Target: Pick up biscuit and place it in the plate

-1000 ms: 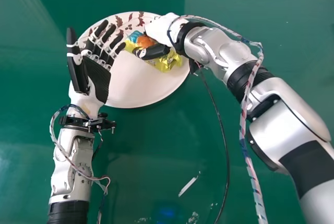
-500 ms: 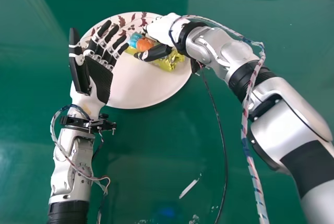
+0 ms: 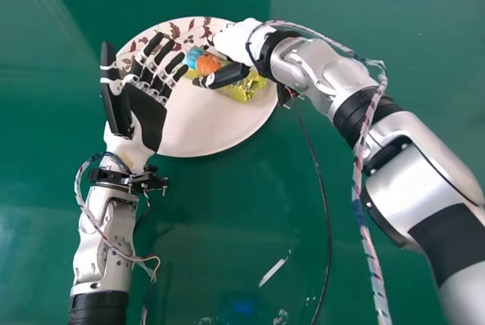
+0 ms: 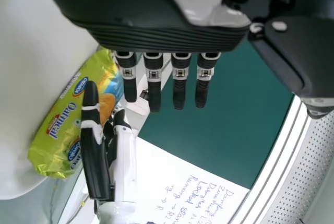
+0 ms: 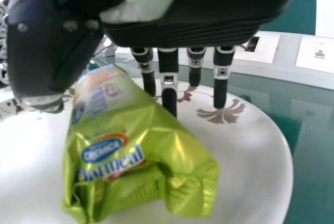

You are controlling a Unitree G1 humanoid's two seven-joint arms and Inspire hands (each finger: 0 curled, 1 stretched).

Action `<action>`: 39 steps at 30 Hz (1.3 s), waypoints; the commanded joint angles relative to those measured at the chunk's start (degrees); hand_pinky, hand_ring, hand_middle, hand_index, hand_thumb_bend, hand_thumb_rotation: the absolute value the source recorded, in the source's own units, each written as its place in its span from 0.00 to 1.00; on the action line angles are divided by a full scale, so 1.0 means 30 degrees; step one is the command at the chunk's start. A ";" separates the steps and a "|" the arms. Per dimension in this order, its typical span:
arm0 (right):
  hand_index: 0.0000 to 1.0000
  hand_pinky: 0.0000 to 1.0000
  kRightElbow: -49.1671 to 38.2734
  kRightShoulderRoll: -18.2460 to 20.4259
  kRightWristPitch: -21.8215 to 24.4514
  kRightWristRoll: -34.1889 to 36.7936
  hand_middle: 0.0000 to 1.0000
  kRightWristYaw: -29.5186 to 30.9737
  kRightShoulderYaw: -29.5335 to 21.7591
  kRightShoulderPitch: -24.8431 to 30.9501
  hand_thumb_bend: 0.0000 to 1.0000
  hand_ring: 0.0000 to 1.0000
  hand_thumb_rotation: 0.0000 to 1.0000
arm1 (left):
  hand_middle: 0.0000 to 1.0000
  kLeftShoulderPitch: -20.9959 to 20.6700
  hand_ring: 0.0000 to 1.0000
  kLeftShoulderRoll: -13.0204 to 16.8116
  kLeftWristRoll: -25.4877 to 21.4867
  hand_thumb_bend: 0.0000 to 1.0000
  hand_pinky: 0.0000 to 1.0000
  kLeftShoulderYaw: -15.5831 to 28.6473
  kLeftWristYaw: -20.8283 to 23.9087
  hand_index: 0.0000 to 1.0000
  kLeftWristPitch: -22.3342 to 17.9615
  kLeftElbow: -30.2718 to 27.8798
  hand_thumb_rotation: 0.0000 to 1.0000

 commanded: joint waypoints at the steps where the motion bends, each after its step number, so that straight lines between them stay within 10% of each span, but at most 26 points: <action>1: 0.95 0.81 -0.0596 -0.0316 -0.0151 0.0379 1.00 0.0021 -0.0388 0.0005 0.82 0.98 0.21 | 0.93 0.0227 0.88 -0.0040 -0.0114 1.00 0.93 0.0053 0.0050 0.92 0.0201 -0.0068 0.81; 39: 0.91 0.89 -0.8136 -0.2602 0.0632 0.1460 1.00 0.1712 -0.2929 0.1675 0.90 1.00 0.36 | 0.93 0.0270 0.87 -0.0147 0.0385 1.00 0.94 -0.0025 0.0160 0.95 -0.0237 0.0327 0.95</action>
